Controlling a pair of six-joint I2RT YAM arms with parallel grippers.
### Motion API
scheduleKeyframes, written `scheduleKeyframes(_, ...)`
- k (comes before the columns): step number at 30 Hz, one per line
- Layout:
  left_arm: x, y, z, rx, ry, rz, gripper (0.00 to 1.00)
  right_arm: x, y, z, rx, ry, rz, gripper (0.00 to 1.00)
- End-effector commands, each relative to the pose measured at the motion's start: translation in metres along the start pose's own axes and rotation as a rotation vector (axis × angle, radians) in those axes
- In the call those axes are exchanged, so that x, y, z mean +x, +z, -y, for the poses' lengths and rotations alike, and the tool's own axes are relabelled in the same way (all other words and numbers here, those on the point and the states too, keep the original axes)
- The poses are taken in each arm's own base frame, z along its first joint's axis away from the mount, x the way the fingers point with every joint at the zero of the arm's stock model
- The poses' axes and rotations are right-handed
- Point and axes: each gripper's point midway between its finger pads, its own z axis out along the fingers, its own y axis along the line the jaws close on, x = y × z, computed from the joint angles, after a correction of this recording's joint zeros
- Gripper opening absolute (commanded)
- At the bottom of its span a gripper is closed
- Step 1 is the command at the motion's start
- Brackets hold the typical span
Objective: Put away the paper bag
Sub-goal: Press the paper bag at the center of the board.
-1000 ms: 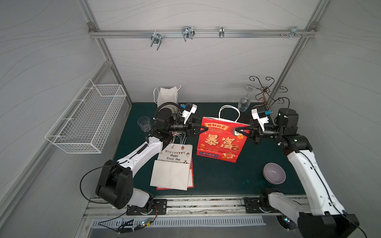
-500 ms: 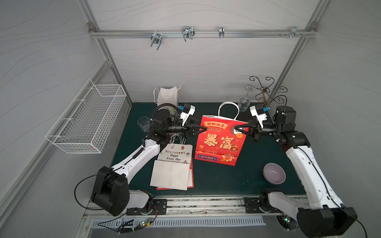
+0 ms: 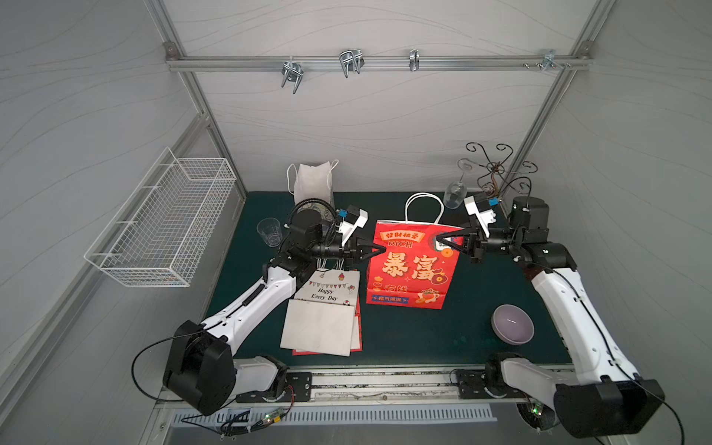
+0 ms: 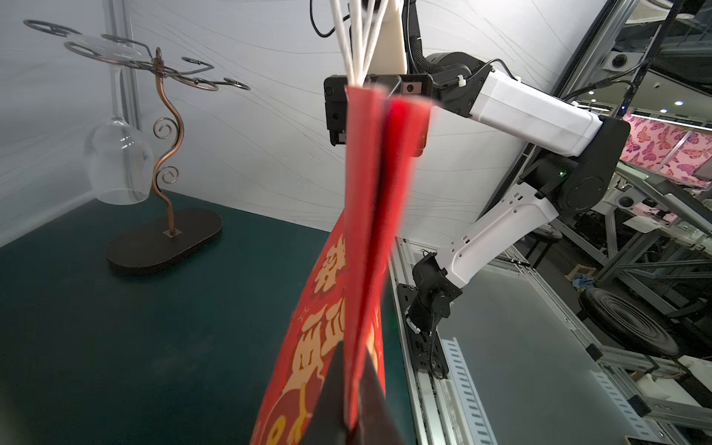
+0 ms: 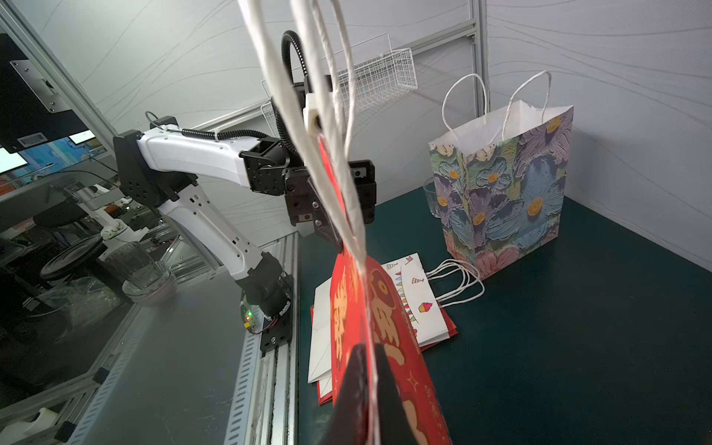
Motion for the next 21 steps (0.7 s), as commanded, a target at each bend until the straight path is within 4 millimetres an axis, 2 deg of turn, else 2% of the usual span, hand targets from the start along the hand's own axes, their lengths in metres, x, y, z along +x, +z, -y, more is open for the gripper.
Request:
scheduleKeyframes(1,0.011,0.000,0.003,0.008,-0.008,-0.017,0.45,-0.017,-0.002,-0.012,-0.029,-0.045,0.023,0.00)
scheduleKeyframes(2,0.014,0.001,0.003,0.012,-0.014,-0.019,0.49,-0.017,-0.002,-0.012,-0.030,-0.047,0.024,0.00)
scheduleKeyframes(4,0.018,0.000,0.005,0.021,-0.023,-0.023,0.50,-0.018,-0.002,-0.012,-0.029,-0.049,0.024,0.00)
scheduleKeyframes(5,0.020,0.000,0.006,0.028,-0.024,-0.026,0.45,-0.018,-0.002,-0.012,-0.029,-0.049,0.024,0.00)
scheduleKeyframes(8,0.021,0.000,0.009,0.037,-0.019,-0.028,0.16,-0.017,-0.002,-0.011,-0.030,-0.047,0.024,0.00)
scheduleKeyframes(10,0.022,-0.001,0.011,0.046,-0.016,-0.028,0.02,-0.016,-0.002,-0.012,-0.030,-0.046,0.024,0.00)
scheduleKeyframes(14,0.023,-0.002,0.014,0.053,-0.017,-0.029,0.00,-0.018,-0.002,-0.011,-0.025,-0.052,0.025,0.00)
scheduleKeyframes(15,0.023,-0.002,0.013,0.049,-0.021,-0.031,0.03,-0.019,-0.003,-0.011,-0.024,-0.042,0.026,0.00)
scheduleKeyframes(17,0.027,-0.002,0.011,0.037,-0.035,-0.039,0.35,-0.022,-0.003,-0.012,-0.027,-0.030,0.031,0.00)
scheduleKeyframes(18,0.030,-0.002,0.011,0.033,-0.037,-0.044,0.47,-0.023,-0.003,-0.013,-0.032,-0.033,0.035,0.00)
scheduleKeyframes(20,0.037,-0.002,0.011,0.029,-0.043,-0.057,0.61,-0.025,-0.003,-0.014,-0.032,-0.036,0.038,0.00)
scheduleKeyframes(21,0.041,-0.003,0.011,0.027,-0.047,-0.064,0.65,-0.025,-0.003,-0.014,-0.032,-0.037,0.038,0.00)
